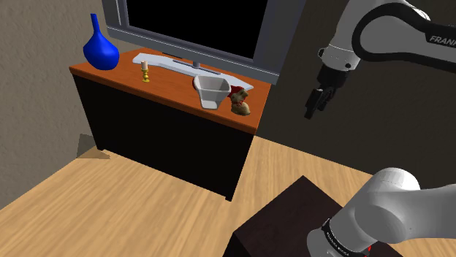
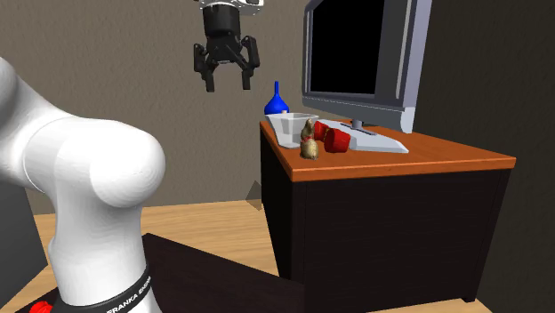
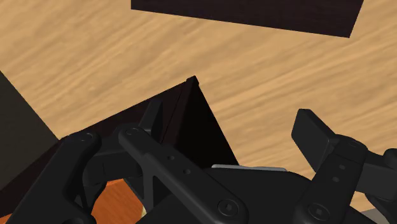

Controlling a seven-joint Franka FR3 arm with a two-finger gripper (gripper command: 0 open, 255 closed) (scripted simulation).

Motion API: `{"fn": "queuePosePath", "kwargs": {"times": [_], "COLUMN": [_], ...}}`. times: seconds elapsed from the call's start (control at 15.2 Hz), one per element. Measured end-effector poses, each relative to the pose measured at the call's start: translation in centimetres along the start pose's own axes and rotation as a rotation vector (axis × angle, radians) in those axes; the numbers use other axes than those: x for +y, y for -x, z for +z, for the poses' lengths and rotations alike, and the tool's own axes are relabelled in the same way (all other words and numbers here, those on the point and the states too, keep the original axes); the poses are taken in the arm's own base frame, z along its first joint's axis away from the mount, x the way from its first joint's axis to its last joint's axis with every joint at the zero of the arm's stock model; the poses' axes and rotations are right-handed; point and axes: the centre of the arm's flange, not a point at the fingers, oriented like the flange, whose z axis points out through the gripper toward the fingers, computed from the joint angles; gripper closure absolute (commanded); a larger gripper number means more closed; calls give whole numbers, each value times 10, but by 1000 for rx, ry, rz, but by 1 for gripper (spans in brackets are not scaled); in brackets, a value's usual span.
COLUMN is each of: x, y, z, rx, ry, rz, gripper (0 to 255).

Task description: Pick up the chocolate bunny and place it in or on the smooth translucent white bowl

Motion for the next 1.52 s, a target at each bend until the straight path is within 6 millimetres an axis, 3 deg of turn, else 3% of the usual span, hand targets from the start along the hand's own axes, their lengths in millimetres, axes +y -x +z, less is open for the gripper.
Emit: {"fn": "queuePosePath", "kwargs": {"times": [0.13, 0.4, 1.25, 1.52], "x": [2, 20, 80, 90], "y": [-4, -31, -150, -193], "z": [3, 26, 108, 131], "rx": [4, 45, 198, 245], "ry": [0, -5, -17, -20], "rz": [-6, -46, -196, -243], "gripper": [0, 0, 0, 0]}}
